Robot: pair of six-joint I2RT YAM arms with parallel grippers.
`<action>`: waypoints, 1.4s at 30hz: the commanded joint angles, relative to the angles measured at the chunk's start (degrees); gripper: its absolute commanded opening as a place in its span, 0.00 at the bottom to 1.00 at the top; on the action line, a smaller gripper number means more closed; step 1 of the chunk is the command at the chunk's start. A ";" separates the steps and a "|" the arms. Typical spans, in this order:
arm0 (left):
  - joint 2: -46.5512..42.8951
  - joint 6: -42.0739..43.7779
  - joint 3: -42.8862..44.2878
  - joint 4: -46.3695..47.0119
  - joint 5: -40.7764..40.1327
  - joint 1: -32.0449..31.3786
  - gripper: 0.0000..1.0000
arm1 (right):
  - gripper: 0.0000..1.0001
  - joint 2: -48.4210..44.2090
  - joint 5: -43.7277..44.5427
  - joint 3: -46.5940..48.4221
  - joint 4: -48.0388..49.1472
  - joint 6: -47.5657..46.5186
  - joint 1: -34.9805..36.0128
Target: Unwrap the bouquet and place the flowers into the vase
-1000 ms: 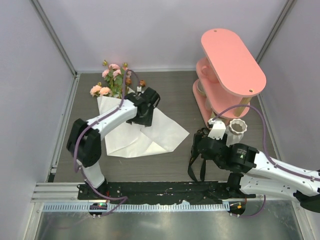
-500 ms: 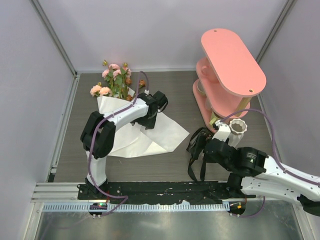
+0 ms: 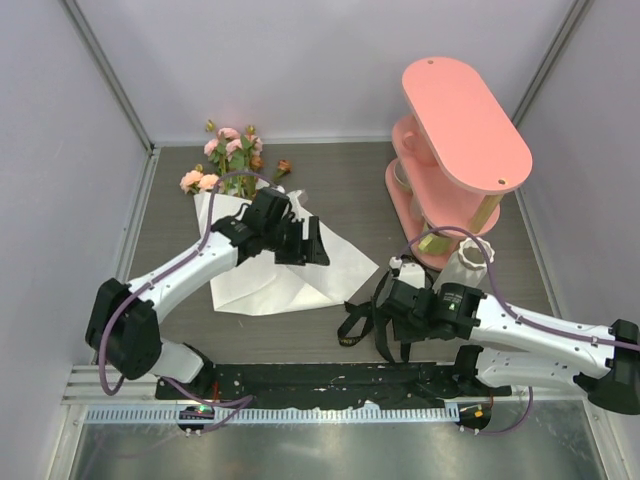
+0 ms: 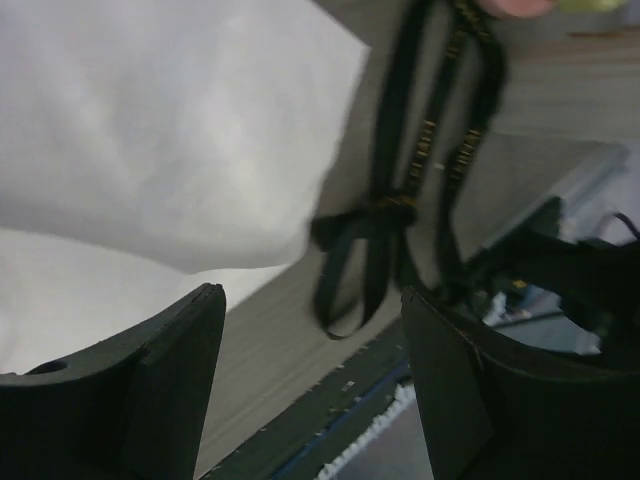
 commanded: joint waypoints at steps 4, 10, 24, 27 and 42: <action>-0.82 -5.37 -5.96 29.91 26.76 -3.91 0.70 | 0.95 -3.12 5.54 6.99 -2.09 -0.39 -0.19; -7.82 -7.12 -6.13 25.62 10.52 -2.34 0.55 | 0.84 -4.45 2.68 4.89 10.52 -5.03 -0.19; -16.73 -4.50 -7.98 3.73 -6.01 9.19 0.60 | 0.22 28.04 -7.90 0.74 47.91 -17.16 0.33; -13.84 -1.61 -4.13 -1.54 -10.76 9.19 0.65 | 0.21 30.88 -1.13 1.19 45.27 -15.59 0.33; 1.81 3.59 8.28 -7.97 -16.75 9.19 0.66 | 0.18 12.98 20.06 -8.83 24.01 2.34 0.25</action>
